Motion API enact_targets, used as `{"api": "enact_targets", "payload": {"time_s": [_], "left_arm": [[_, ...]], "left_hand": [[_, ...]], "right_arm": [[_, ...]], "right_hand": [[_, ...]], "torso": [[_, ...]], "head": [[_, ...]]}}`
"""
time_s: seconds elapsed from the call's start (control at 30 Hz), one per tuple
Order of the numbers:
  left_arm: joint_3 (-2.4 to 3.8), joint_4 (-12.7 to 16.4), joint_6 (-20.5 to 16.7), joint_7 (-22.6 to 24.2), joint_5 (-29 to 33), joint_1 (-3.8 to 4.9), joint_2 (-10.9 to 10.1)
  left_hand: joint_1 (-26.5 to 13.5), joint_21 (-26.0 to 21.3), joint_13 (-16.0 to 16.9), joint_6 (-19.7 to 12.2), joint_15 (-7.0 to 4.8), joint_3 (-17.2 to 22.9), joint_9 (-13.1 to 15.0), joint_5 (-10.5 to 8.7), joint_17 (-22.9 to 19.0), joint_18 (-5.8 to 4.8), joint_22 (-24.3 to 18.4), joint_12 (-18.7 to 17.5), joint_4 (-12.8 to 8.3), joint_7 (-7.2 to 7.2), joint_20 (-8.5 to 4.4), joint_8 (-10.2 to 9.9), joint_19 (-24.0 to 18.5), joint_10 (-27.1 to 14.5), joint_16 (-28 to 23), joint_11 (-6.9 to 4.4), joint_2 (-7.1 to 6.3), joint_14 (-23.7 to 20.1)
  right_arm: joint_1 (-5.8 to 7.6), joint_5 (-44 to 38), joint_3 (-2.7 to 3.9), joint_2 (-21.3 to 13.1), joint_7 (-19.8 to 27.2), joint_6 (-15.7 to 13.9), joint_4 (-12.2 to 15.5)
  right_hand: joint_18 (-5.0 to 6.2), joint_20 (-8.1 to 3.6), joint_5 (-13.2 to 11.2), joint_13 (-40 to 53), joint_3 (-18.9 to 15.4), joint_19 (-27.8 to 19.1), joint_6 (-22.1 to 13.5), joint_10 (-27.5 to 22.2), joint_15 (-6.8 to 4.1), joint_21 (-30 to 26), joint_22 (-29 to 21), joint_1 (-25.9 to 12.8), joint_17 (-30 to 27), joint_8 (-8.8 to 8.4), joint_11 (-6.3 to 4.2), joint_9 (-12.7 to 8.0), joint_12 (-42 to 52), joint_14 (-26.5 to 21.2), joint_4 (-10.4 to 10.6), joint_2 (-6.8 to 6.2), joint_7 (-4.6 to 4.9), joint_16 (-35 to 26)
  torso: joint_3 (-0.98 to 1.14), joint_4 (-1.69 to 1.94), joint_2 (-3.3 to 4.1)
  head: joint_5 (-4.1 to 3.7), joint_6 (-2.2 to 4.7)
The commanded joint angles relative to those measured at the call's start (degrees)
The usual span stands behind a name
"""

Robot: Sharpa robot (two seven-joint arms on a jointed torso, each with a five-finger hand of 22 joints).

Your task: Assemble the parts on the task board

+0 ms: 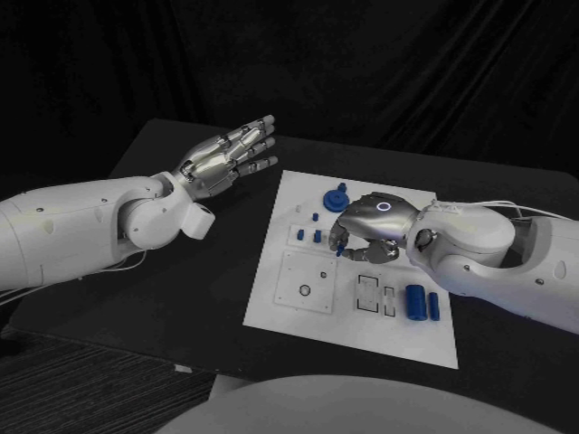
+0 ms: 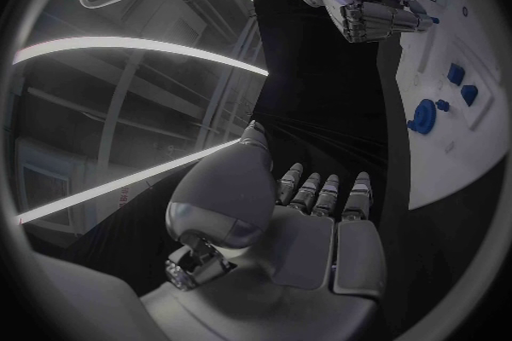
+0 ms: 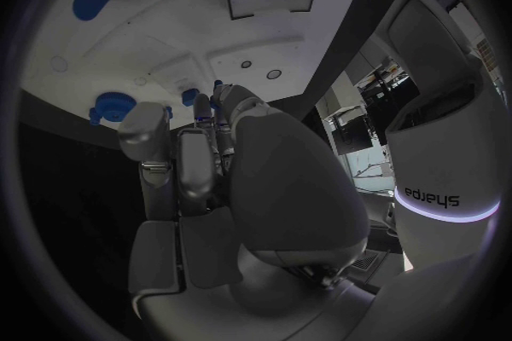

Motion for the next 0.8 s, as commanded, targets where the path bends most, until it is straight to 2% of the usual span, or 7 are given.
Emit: {"api": "enact_targets", "payload": {"time_s": [0.03,0.2,0.33,0.8], "left_arm": [[0.05,-0.06,1.37,-0.41,0.33,-0.12,0.23],[0.05,-0.30,1.65,-0.91,0.33,-0.24,0.43],[0.05,-0.50,1.84,-1.15,0.33,-0.32,0.62],[0.05,-1.03,2.21,-1.09,0.33,-0.89,1.05]], "left_hand": [[0.70,0.06,0.04,0.24,0.35,-0.28,0.11,0.37,-0.05,0.51,0.08,0.37,0.02,0.40,0.37,0.28,0.01,-0.05,-0.21,0.39,0.02,-0.03],[0.89,0.06,0.04,0.36,0.40,-0.26,0.12,0.48,-0.05,0.51,0.07,0.36,0.00,0.60,0.40,0.30,0.01,-0.07,-0.21,0.28,0.04,-0.03],[1.20,0.06,0.04,0.47,0.42,-0.22,0.13,0.76,-0.05,0.51,0.05,0.37,-0.04,0.79,0.43,0.32,0.01,-0.08,-0.21,0.18,0.07,-0.03],[1.66,0.06,0.03,0.06,0.46,-0.17,0.06,1.12,-0.05,0.50,0.07,0.37,-0.06,0.62,0.54,0.21,0.02,-0.12,-0.21,0.22,0.13,-0.03]], "right_arm": [[-0.68,-0.13,0.03,0.38,0.03,-1.15,0.03],[-1.42,-0.13,0.03,0.75,-0.28,-2.12,0.45],[-1.82,-0.29,0.03,0.86,-0.62,-2.47,0.73],[-3.11,-3.54,0.03,1.24,-1.82,-3.62,0.93]], "right_hand": [[-0.60,0.07,-0.19,-0.09,0.31,0.22,-0.05,0.34,0.09,0.23,7.03,-0.16,0.07,-0.32,-0.05,-0.13,-0.31,0.33,-0.03,-0.20,0.22,0.34],[-0.63,0.08,-0.34,-0.13,0.35,0.26,-0.07,0.41,0.10,0.42,7.06,-0.25,0.27,-0.45,-0.04,-0.21,-0.36,0.41,-0.09,-0.34,0.24,0.51],[-0.63,0.09,-0.60,-0.17,0.39,0.28,-0.11,0.51,0.10,0.50,7.07,-0.38,0.42,-0.65,-0.04,-0.33,-0.43,0.48,-0.19,-0.57,0.25,0.65],[-0.63,0.11,-0.84,-0.23,0.47,0.27,-0.10,0.70,0.11,0.60,7.06,-0.64,0.30,-1.00,-0.04,-0.54,-0.54,0.45,-0.38,-1.05,0.28,0.57]], "torso": [[-0.04,-0.24,0.06],[0.06,-0.26,0.09],[0.05,-0.19,0.05],[-0.21,-0.15,-0.16]], "head": [[0.43,-0.01],[0.65,-0.01],[0.85,-0.01],[0.94,-0.01]]}}
